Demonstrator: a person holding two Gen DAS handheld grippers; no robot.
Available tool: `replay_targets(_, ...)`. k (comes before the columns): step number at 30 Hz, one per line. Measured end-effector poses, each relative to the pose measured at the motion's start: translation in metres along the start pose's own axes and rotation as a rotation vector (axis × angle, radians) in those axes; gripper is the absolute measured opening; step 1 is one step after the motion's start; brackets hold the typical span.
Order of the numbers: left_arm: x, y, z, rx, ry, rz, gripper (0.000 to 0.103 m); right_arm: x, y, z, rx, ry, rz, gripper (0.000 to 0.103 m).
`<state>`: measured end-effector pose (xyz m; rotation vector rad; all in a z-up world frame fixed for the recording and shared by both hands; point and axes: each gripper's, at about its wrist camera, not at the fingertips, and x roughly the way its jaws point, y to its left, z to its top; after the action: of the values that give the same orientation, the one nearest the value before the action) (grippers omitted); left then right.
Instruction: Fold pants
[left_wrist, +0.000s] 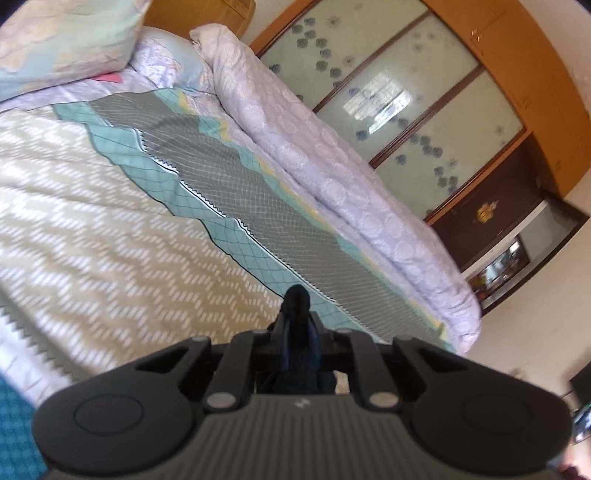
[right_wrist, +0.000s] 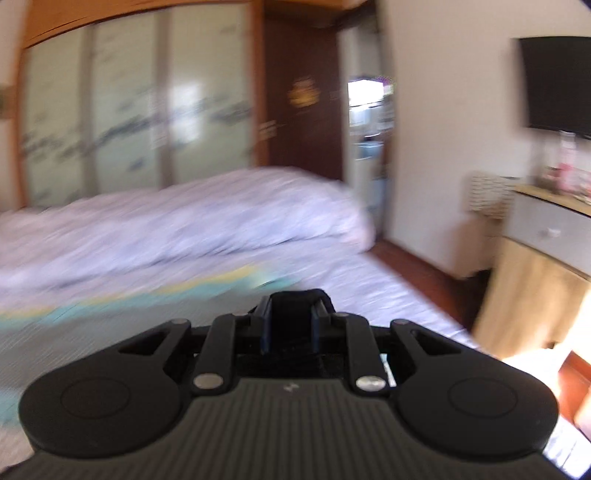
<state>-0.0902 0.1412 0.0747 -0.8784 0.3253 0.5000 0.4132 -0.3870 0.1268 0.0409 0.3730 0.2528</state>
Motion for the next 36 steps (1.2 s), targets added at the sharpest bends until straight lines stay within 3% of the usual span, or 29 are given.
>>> replay_targets(3, 0.043, 0.007, -0.008, -0.011, 0.039, 0.06, 0.01, 0.041, -0.019, -0.022, 0.071, 0.057, -0.096, 0.028)
replay_targets(7, 0.1, 0.035, -0.028, -0.046, 0.139, 0.21, 0.015, 0.086, -0.021, -0.083, 0.034, 0.301, -0.086, 0.037)
replay_targets(10, 0.1, 0.045, -0.035, -0.075, 0.15, 0.216, 0.023, 0.082, -0.024, -0.117, 0.03, 0.35, -0.066, 0.037)
replay_targets(11, 0.092, 0.045, -0.035, -0.067, 0.157, 0.196, 0.033, 0.077, -0.028, -0.122, 0.057, 0.365, -0.053, 0.037)
replay_targets(12, 0.082, 0.044, -0.035, -0.059, 0.163, 0.181, 0.044, 0.069, -0.033, -0.123, 0.093, 0.373, -0.038, 0.037)
replay_targets(16, 0.015, 0.039, -0.038, -0.004, 0.142, 0.152, 0.057, 0.022, -0.054, -0.107, 0.196, 0.345, 0.017, 0.038)
replay_targets(17, -0.003, 0.038, -0.039, 0.0, 0.137, 0.144, 0.064, 0.007, -0.056, -0.099, 0.205, 0.331, 0.03, 0.039)
replay_targets(18, -0.022, 0.04, -0.043, -0.002, 0.135, 0.134, 0.076, -0.009, -0.061, -0.094, 0.211, 0.312, 0.04, 0.043)
replay_targets(20, -0.056, 0.045, -0.054, -0.008, 0.136, 0.117, 0.086, -0.042, -0.074, -0.09, 0.22, 0.268, 0.058, 0.051)
replay_targets(25, -0.107, 0.068, -0.088, -0.099, 0.198, 0.095, 0.095, -0.117, -0.12, -0.099, 0.223, 0.216, 0.046, 0.052)
replay_targets(29, -0.123, 0.079, -0.113, -0.195, 0.229, 0.024, 0.097, -0.158, -0.161, -0.133, 0.316, 0.226, 0.016, 0.052)
replay_targets(34, -0.103, 0.078, -0.137, -0.237, 0.325, -0.003, 0.099, -0.191, -0.185, -0.18, 0.4, 0.299, 0.0, 0.052)
replay_targets(36, -0.091, 0.074, -0.146, -0.236, 0.351, -0.02, 0.093, -0.198, -0.188, -0.194, 0.438, 0.315, 0.013, 0.052)
